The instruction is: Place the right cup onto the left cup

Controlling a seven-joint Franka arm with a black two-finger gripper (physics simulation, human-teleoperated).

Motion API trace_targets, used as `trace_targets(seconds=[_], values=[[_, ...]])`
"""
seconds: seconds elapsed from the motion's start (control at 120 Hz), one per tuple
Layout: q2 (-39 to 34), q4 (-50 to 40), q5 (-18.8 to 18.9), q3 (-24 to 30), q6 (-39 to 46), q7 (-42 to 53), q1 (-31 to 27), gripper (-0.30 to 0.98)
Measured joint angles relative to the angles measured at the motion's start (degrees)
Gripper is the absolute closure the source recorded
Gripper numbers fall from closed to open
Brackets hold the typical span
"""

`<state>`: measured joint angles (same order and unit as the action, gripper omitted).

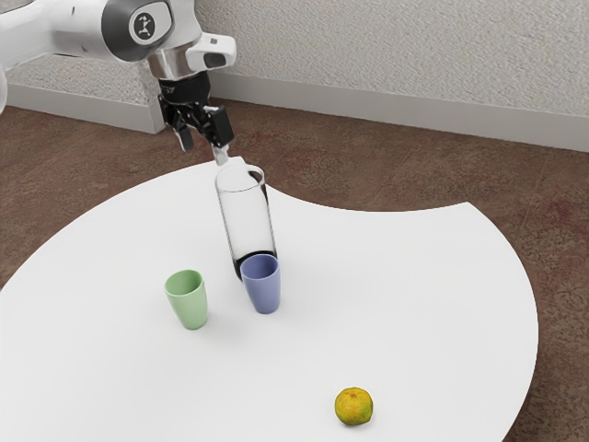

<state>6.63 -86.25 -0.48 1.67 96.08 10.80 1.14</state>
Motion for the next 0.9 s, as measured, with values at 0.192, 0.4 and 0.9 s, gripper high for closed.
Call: trace_targets(seconds=[0.192,0.4,0.9], values=[[0.41,0.25,-0.15,0.2,0.21,0.24,-0.12,0.0],[2.83,-4.25,-0.77,5.61,4.3,-1.42,0.35,0.0],[16.69,-8.32,1.29,5.82,18.8,-5.09,0.97,0.0]])
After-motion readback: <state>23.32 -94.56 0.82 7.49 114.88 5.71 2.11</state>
